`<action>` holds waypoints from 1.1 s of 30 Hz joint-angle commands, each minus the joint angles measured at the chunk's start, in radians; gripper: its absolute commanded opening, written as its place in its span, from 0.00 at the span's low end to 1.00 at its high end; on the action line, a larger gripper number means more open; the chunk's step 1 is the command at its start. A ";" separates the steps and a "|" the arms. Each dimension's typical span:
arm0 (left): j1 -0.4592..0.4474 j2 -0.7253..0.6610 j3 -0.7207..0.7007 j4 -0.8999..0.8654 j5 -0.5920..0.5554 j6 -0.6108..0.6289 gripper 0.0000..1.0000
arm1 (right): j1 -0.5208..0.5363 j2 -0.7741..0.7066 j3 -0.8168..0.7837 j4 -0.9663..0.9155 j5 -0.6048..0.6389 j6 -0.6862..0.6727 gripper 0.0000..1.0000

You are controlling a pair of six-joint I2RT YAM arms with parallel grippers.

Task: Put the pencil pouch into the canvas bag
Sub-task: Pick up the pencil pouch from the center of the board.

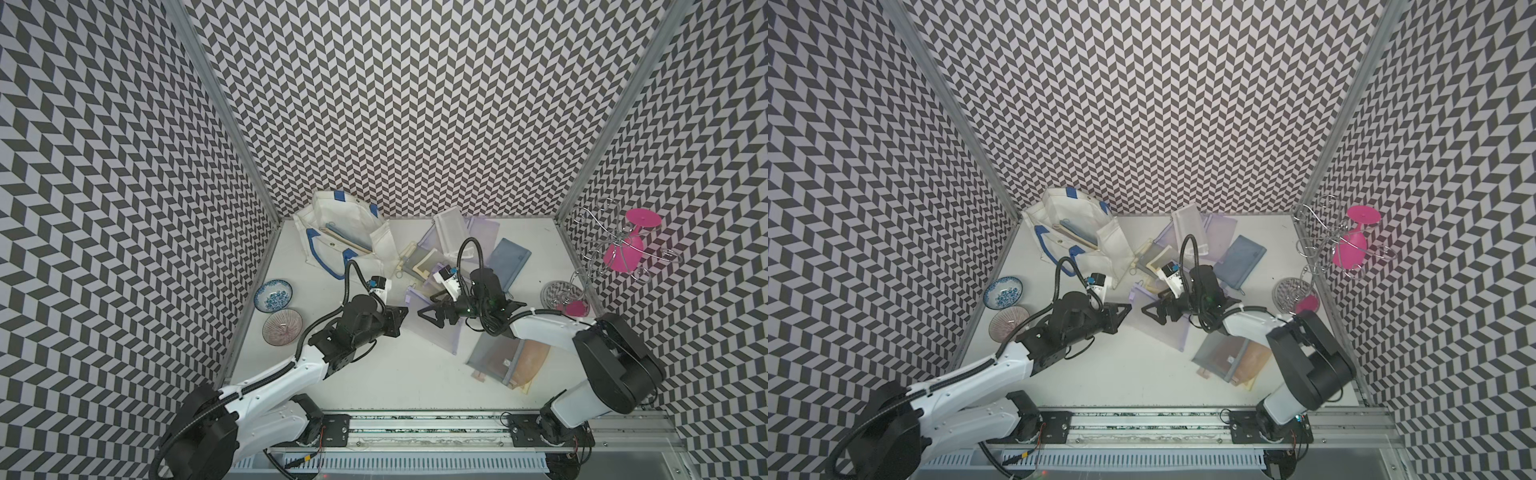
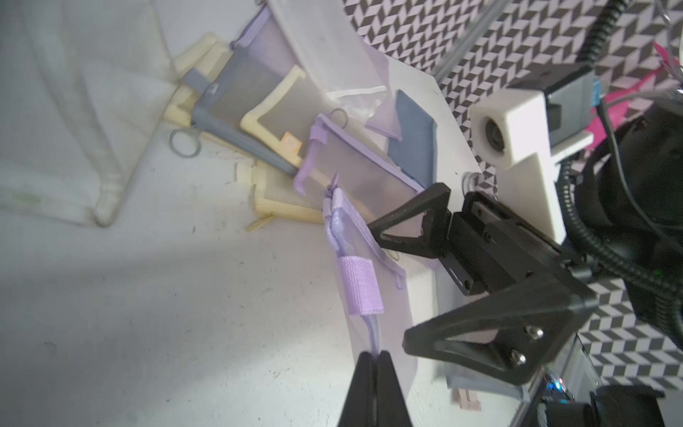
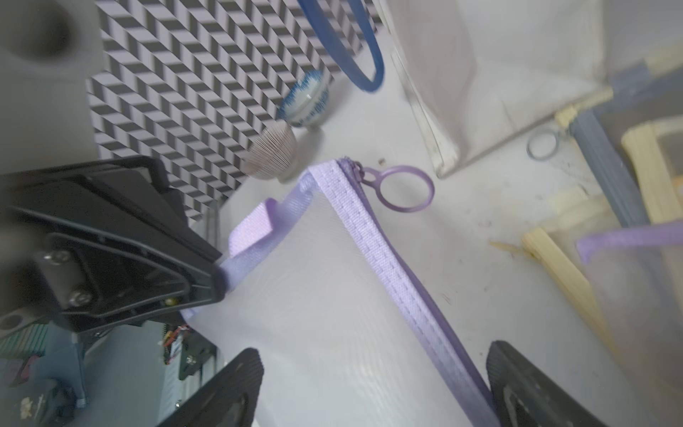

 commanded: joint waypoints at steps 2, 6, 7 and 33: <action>-0.006 -0.086 0.120 -0.273 0.035 0.197 0.00 | 0.007 -0.108 -0.048 0.177 -0.122 0.024 0.97; -0.007 -0.132 0.222 -0.386 0.074 0.336 0.00 | 0.007 -0.184 -0.084 0.246 -0.158 0.041 0.97; -0.008 -0.147 0.240 -0.401 0.102 0.371 0.00 | 0.007 -0.202 -0.094 0.260 -0.159 0.040 0.97; -0.008 -0.240 0.390 -0.555 0.217 0.590 0.00 | 0.100 -0.272 -0.139 0.388 -0.292 -0.006 0.22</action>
